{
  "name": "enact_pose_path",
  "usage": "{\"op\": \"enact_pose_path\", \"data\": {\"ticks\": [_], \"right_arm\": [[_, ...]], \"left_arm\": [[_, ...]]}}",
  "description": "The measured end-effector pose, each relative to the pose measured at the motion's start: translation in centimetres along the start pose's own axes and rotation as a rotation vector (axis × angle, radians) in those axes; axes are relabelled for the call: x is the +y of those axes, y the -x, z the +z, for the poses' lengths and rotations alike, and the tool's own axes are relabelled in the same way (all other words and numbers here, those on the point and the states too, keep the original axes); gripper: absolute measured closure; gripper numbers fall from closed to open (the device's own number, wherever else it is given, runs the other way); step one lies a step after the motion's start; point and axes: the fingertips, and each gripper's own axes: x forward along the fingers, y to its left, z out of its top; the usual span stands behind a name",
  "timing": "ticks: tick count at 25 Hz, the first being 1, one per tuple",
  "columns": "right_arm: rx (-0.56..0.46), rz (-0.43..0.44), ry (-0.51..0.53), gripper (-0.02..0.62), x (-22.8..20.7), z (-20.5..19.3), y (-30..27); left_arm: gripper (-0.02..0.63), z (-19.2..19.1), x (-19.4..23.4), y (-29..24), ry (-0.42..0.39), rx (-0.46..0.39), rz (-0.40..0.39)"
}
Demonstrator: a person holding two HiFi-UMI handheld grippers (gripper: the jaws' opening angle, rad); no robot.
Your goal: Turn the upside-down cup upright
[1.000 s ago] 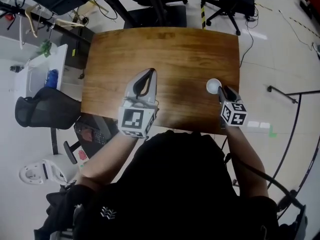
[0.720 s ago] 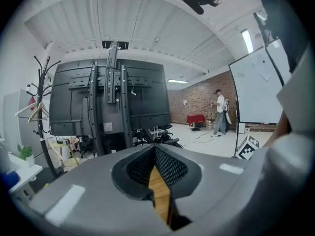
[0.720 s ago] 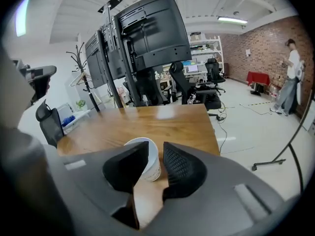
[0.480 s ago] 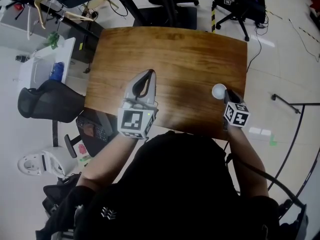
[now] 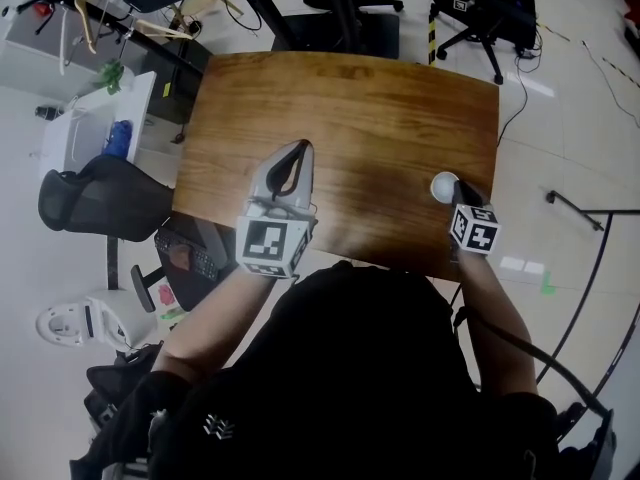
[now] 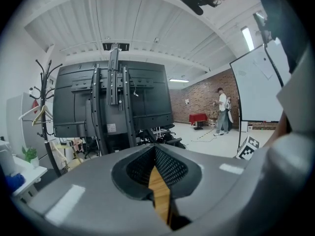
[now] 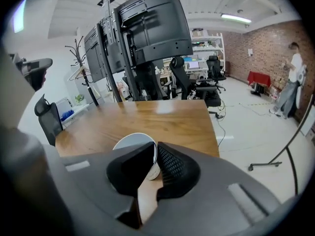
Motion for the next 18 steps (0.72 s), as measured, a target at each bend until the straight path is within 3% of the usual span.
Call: {"op": "enact_pose_path", "data": {"ticks": [4,8,12,15,18], "right_arm": [[-0.016,-0.106,0.135,0.571,-1.7,1.0,1.2],[0.048,-0.228,0.3,0.571,-3.6,1.1,1.7],[0.103,-0.24,0.527,0.571,-1.3,0.7,1.3],[0.089,-0.17,0.528,0.557,1.3,0.3,0.8],[0.042,-0.067,0.395,0.545,3.2,-0.5,-0.4]], "left_arm": [[0.606,0.3,0.4,0.3,0.004,-0.012,0.016],[0.606,0.4,0.2,0.6,-0.002,-0.02,0.019],[0.606,0.1,0.3,0.9,-0.016,-0.019,0.026],[0.606,0.1,0.2,1.1,-0.01,-0.018,0.031],[0.606,0.4,0.7,1.3,-0.012,-0.022,0.042]]}}
